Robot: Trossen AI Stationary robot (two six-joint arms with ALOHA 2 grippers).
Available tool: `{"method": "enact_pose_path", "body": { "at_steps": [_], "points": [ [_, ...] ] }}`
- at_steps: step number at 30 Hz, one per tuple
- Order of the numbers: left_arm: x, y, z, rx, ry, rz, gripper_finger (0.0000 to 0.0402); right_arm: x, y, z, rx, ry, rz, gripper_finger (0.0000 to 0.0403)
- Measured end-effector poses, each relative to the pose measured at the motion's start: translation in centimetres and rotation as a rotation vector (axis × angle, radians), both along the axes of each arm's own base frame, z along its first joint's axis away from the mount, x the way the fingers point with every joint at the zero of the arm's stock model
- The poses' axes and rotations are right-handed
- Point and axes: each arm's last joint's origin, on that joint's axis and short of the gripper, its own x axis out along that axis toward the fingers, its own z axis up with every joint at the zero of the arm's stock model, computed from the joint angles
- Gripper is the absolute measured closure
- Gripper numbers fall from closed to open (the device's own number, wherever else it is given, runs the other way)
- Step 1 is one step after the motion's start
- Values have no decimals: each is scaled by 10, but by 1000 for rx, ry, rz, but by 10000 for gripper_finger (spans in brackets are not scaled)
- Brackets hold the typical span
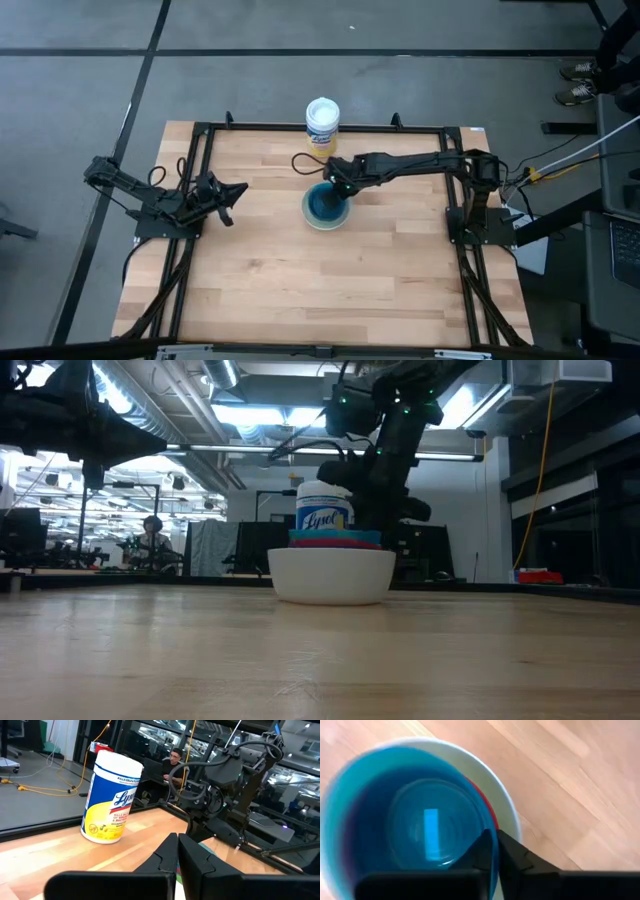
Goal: Nest bowls inside each other
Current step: Stack the light blue bowl on the red bowl, then return to Home Position
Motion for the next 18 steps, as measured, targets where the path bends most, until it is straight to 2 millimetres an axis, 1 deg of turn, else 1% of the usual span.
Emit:
{"method": "enact_pose_path", "body": {
  "at_steps": [5, 9, 12, 14, 16, 18],
  "points": [
    [0, 0, 0, -6, -4, -2, 395, 5, -1, 2, 0, -60, -13, 316],
    [0, 0, 0, -12, -8, -19, 394, 6, -2, 6, -4, -86, -13, 275],
    [0, -1, 0, -12, -8, -23, 396, 5, -1, 10, -15, -96, 9, 259],
    [0, -1, 0, -11, -7, -23, 397, 3, -1, 18, -44, -122, 27, 253],
    [0, -1, 0, -8, -2, -33, 397, -6, 0, 27, -93, -171, 36, 253],
    [1, -2, -1, 7, 7, -65, 395, -24, 2, 36, -132, -269, 29, 258]
  ]
}}
